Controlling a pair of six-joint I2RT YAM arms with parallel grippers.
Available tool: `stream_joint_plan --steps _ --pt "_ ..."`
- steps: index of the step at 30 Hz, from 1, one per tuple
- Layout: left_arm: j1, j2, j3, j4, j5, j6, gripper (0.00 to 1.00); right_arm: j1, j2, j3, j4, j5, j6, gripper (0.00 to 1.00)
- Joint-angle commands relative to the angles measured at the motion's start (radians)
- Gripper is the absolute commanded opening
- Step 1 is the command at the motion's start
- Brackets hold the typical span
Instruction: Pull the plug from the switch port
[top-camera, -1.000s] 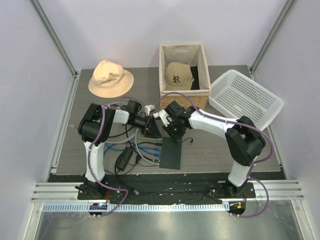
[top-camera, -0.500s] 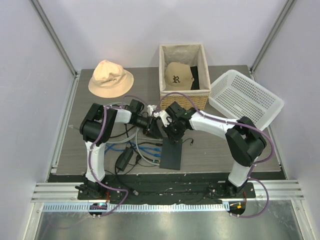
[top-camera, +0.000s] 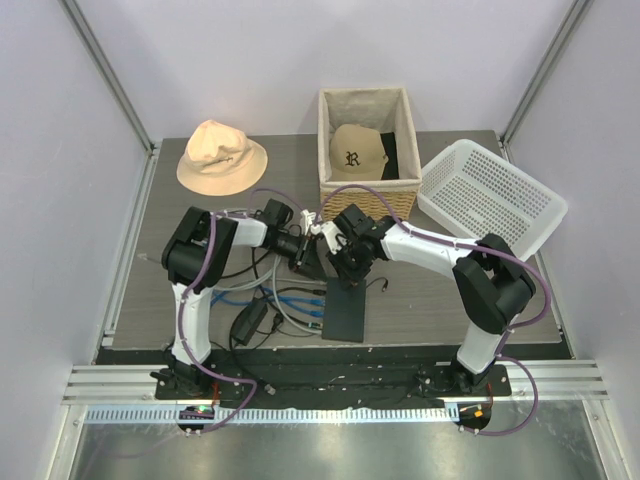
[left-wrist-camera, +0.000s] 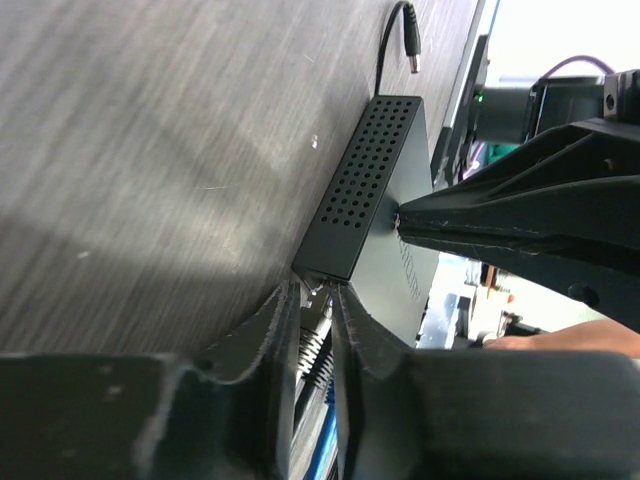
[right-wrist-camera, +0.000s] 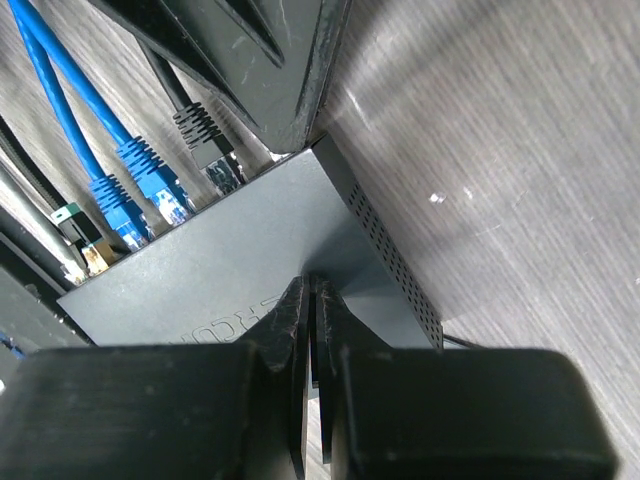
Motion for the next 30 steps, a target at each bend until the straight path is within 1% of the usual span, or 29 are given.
stream_joint_plan --steps 1,2,3,5,6,12,16,17,18,19,20,22,24,30 --pt "-0.104 0.052 -0.044 -0.176 -0.164 0.117 0.19 0.004 0.064 -0.03 0.051 0.034 0.003 0.07" --pt "-0.104 0.052 -0.041 -0.18 -0.162 0.119 0.16 0.004 0.067 -0.028 0.053 0.034 0.003 0.07" --pt "-0.104 0.049 -0.039 -0.188 -0.158 0.123 0.1 0.004 0.07 -0.022 0.053 0.036 0.003 0.07" --pt "-0.108 0.051 -0.03 -0.22 -0.144 0.143 0.06 0.004 0.077 -0.014 0.054 0.036 0.002 0.07" --pt "-0.107 0.052 -0.024 -0.235 -0.144 0.152 0.0 0.004 0.078 -0.013 0.056 0.037 0.002 0.07" --pt "-0.107 0.081 0.031 -0.332 -0.09 0.18 0.0 0.004 0.074 -0.017 0.06 0.039 0.0 0.07" --pt "-0.107 0.143 0.113 -0.49 -0.067 0.22 0.0 0.004 0.058 -0.044 0.06 0.045 -0.001 0.07" --pt "-0.107 0.169 0.128 -0.533 -0.058 0.278 0.0 0.002 0.054 -0.047 0.06 0.046 -0.004 0.07" --pt "-0.107 0.175 0.145 -0.579 -0.05 0.302 0.0 0.002 0.051 -0.05 0.06 0.051 -0.007 0.06" --pt "-0.105 0.178 0.162 -0.646 -0.053 0.324 0.0 0.001 0.044 -0.054 0.06 0.052 -0.009 0.06" --pt "-0.102 0.171 0.162 -0.669 -0.061 0.352 0.0 -0.001 0.044 -0.056 0.059 0.053 -0.01 0.06" --pt "-0.091 0.149 0.141 -0.688 -0.102 0.385 0.0 -0.004 0.04 -0.059 0.059 0.057 -0.013 0.06" --pt "-0.076 0.135 0.137 -0.705 -0.104 0.384 0.0 -0.006 0.04 -0.057 0.059 0.06 -0.013 0.06" --pt "-0.033 0.149 0.193 -0.838 -0.147 0.459 0.0 -0.012 0.038 -0.05 0.059 0.072 -0.024 0.06"
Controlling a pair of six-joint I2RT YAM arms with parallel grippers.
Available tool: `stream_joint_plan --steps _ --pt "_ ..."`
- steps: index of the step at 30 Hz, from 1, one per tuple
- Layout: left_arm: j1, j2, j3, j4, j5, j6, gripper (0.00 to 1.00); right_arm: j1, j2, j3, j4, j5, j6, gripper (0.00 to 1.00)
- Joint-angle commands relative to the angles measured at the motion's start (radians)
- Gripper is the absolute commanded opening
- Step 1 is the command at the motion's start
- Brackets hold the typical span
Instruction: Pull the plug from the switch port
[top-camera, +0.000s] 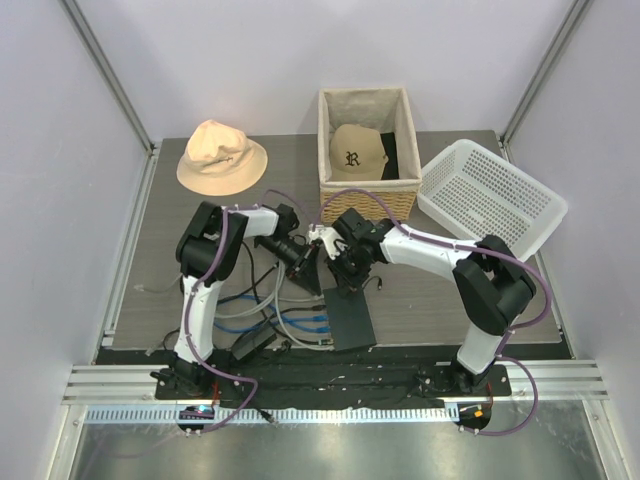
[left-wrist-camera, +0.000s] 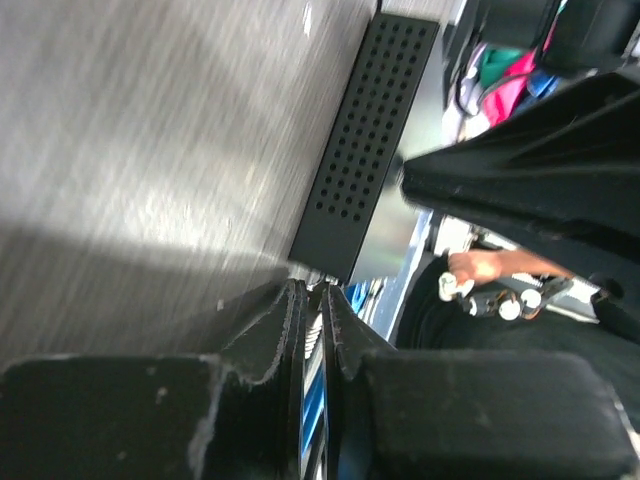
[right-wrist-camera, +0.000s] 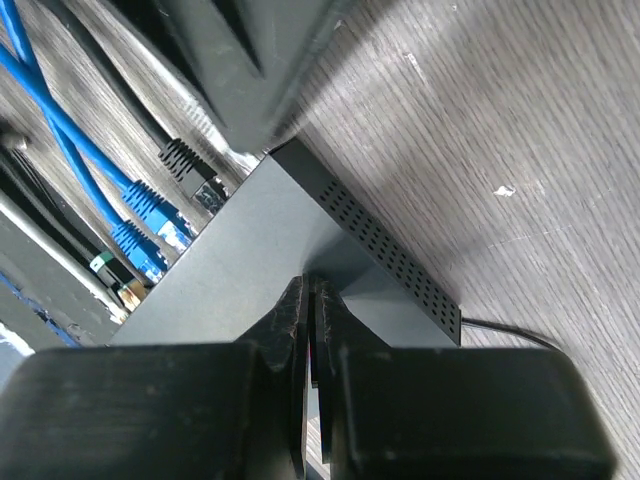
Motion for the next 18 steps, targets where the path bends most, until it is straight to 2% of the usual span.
stream_joint_plan --steps 1,7,10,13,15,16,17,18 --pt "0.02 0.037 -0.013 -0.258 -0.166 0.134 0.0 -0.018 0.047 -0.035 0.081 0.136 -0.036 0.06" --pt "0.102 0.027 0.033 -0.312 -0.223 0.171 0.0 -0.041 0.052 -0.052 0.087 0.142 -0.037 0.06" --pt "0.114 0.017 0.067 -0.315 -0.195 0.174 0.0 -0.069 0.066 -0.041 0.094 0.153 -0.039 0.06" --pt "0.116 -0.012 0.122 -0.277 -0.16 0.108 0.01 -0.118 0.067 0.014 0.075 0.144 -0.037 0.05" --pt "0.114 -0.044 0.162 -0.271 -0.129 0.105 0.11 -0.139 0.041 0.07 0.047 0.13 -0.043 0.05" --pt "0.116 -0.064 0.168 -0.266 -0.128 0.108 0.19 -0.147 0.029 0.087 0.038 0.132 -0.052 0.06" --pt "0.117 -0.111 0.174 -0.257 -0.125 0.126 0.23 -0.149 0.011 0.101 0.019 0.127 -0.065 0.07" --pt "0.117 -0.131 0.176 -0.257 -0.112 0.138 0.26 -0.149 -0.009 0.124 0.012 0.115 -0.089 0.15"
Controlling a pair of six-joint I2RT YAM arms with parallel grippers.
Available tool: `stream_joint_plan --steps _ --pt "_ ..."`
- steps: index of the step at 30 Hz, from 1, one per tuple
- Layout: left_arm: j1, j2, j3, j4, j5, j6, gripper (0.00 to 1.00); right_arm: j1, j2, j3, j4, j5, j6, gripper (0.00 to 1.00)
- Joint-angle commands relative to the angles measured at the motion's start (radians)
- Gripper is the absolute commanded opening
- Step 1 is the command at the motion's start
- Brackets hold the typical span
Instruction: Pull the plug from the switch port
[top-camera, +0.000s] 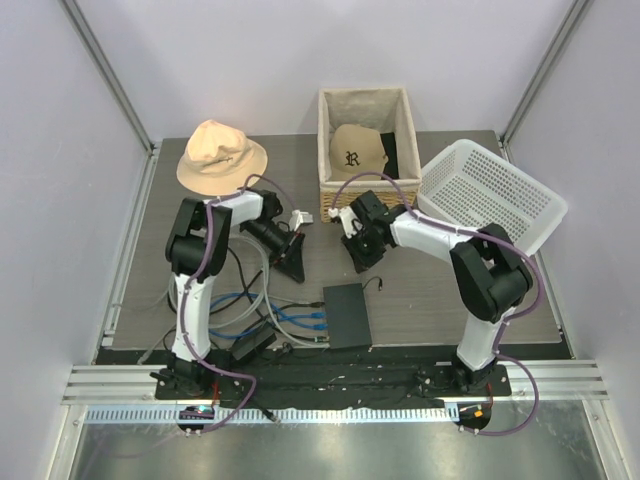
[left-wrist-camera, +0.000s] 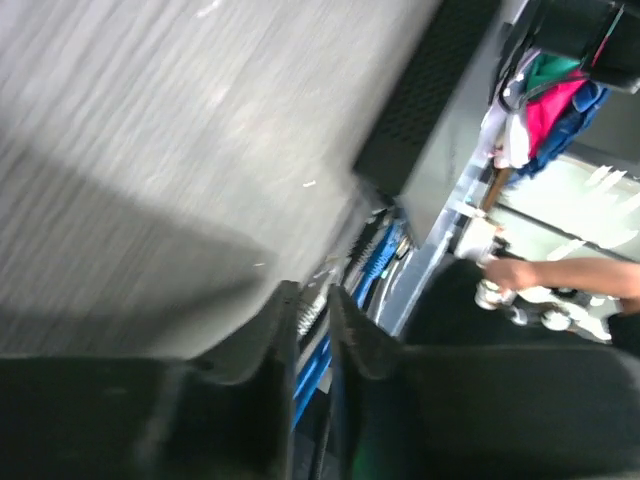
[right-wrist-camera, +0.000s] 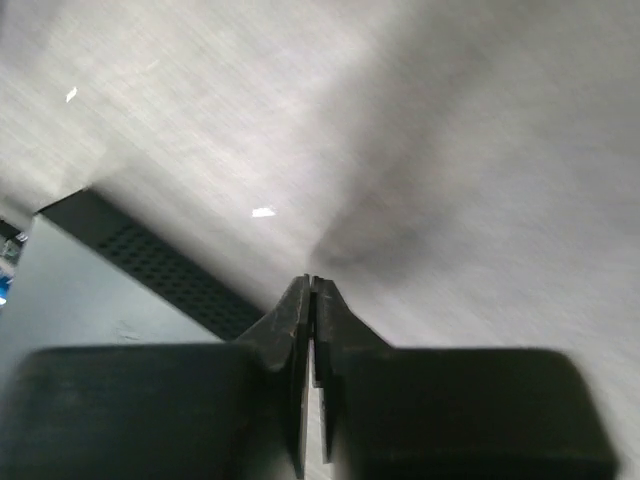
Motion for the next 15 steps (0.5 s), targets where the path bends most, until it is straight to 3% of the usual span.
stream_joint_plan --steps 1,2,3,6,7,8,15 --pt "0.0 -0.16 0.049 0.009 0.053 0.037 0.32 -0.016 -0.114 0.107 -0.05 0.003 -0.066 0.22" --pt "0.001 -0.188 0.057 -0.005 0.053 0.058 0.34 -0.016 -0.134 0.118 -0.065 -0.011 -0.08 0.31" --pt "0.001 -0.199 0.062 -0.009 0.038 0.057 0.35 -0.014 -0.152 0.119 -0.073 -0.049 -0.109 0.47" --pt "0.012 -0.214 0.071 -0.005 0.029 -0.003 0.45 0.003 -0.226 0.078 -0.076 -0.096 -0.19 0.67" --pt "0.017 -0.217 0.071 0.006 0.026 -0.024 0.47 0.009 -0.247 0.063 -0.081 -0.118 -0.268 0.92" --pt "0.023 -0.222 0.071 0.03 0.026 -0.046 0.47 0.024 -0.26 0.028 -0.099 -0.137 -0.307 0.99" --pt "0.026 -0.248 0.085 0.173 -0.046 -0.196 0.48 0.104 -0.404 -0.121 -0.079 -0.241 -0.553 1.0"
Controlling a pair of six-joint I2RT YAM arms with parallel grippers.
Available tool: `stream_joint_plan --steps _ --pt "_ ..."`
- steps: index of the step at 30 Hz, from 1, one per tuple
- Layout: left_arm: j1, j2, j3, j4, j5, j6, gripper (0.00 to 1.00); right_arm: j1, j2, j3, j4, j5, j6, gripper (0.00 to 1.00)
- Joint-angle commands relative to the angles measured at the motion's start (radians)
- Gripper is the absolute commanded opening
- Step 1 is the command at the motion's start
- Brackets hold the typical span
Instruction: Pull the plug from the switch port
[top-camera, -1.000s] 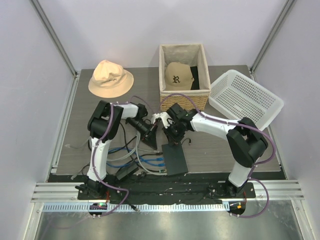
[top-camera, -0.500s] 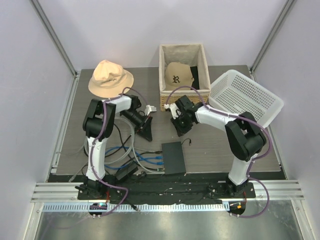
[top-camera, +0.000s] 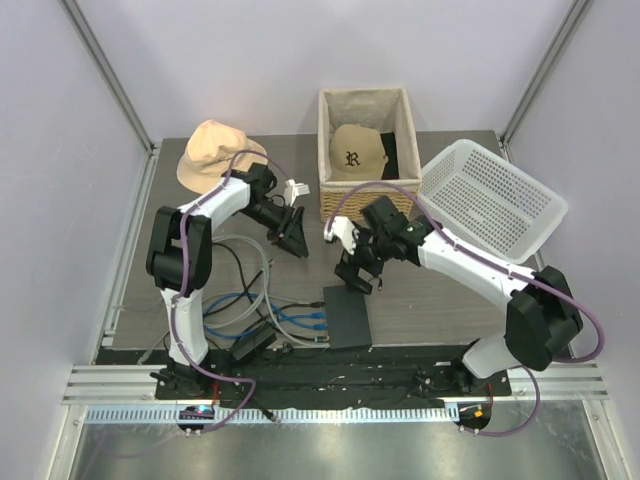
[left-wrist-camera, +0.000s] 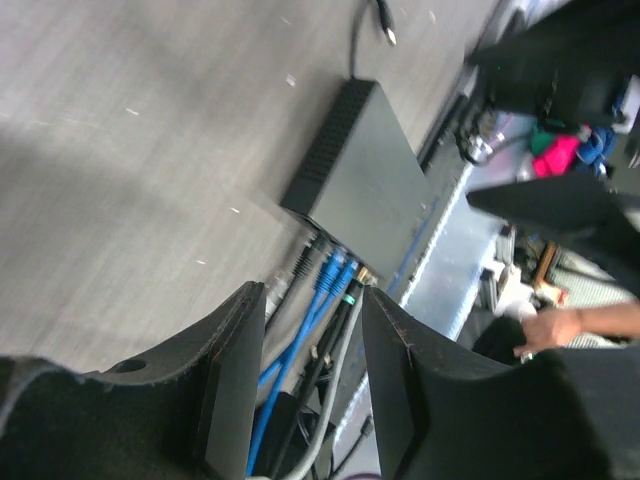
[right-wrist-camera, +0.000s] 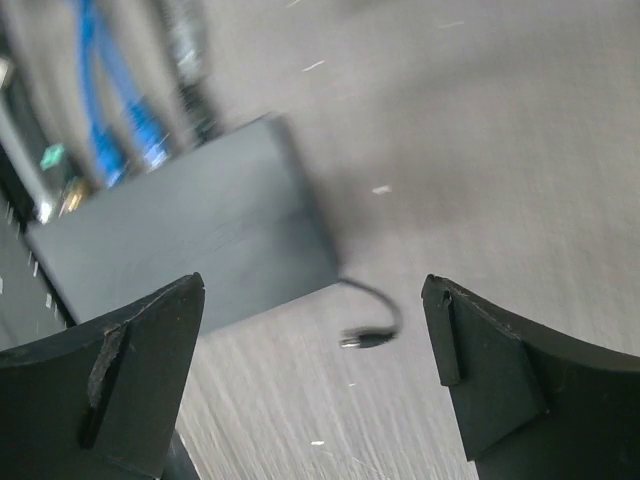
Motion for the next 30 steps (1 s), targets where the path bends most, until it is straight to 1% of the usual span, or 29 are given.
stream_joint_plan --steps 1,2,5,6,8,9,12,13,14,16,17,20,24,25,26,28,30 --pt "0.006 -0.04 0.033 0.142 -0.06 -0.123 0.48 0.073 -0.088 -0.076 -0.021 -0.101 -0.183 1.0" --pt "0.006 -0.039 0.033 0.159 -0.068 -0.133 0.48 0.136 -0.12 -0.109 -0.021 -0.095 -0.176 1.0" --pt "0.009 -0.028 0.045 0.218 -0.081 -0.182 0.48 0.233 -0.191 -0.195 0.027 -0.049 -0.142 1.0" --pt "0.007 -0.025 0.048 0.228 -0.082 -0.188 0.48 0.295 -0.203 -0.217 0.041 -0.034 -0.141 1.0" --pt "0.009 -0.016 0.06 0.241 -0.094 -0.206 0.48 0.355 -0.219 -0.254 0.071 0.003 -0.107 1.0" --pt "0.01 -0.012 0.064 0.244 -0.096 -0.21 0.47 0.406 -0.219 -0.256 0.078 0.017 -0.089 1.0" --pt "0.017 -0.014 0.057 0.244 -0.099 -0.211 0.47 0.464 -0.216 -0.288 0.139 0.099 -0.01 1.0" --pt "0.018 -0.017 0.05 0.244 -0.102 -0.211 0.47 0.493 -0.228 -0.308 0.202 0.129 0.002 1.0" --pt "0.023 -0.022 0.045 0.244 -0.101 -0.21 0.47 0.507 -0.242 -0.355 0.23 0.152 0.01 1.0" --pt "0.029 -0.023 0.031 0.242 -0.105 -0.208 0.47 0.538 -0.261 -0.396 0.284 0.216 0.014 1.0" --pt "0.033 -0.026 0.028 0.242 -0.105 -0.208 0.47 0.541 -0.262 -0.432 0.335 0.236 0.016 1.0" --pt "0.04 -0.028 0.021 0.224 -0.096 -0.203 0.47 0.543 -0.24 -0.441 0.382 0.285 0.014 0.98" --pt "0.046 -0.026 0.021 0.207 -0.085 -0.205 0.47 0.526 -0.231 -0.438 0.394 0.361 0.028 0.96" --pt "0.044 -0.025 0.022 0.202 -0.085 -0.21 0.47 0.511 -0.225 -0.437 0.399 0.403 0.034 0.95" --pt "0.046 -0.023 0.025 0.201 -0.084 -0.213 0.47 0.489 -0.214 -0.427 0.399 0.408 0.048 0.93" --pt "0.044 -0.016 0.034 0.192 -0.078 -0.222 0.47 0.417 -0.171 -0.412 0.396 0.417 0.06 0.92" --pt "0.044 -0.006 0.048 0.179 -0.061 -0.234 0.47 0.35 -0.128 -0.389 0.377 0.404 0.042 0.89"
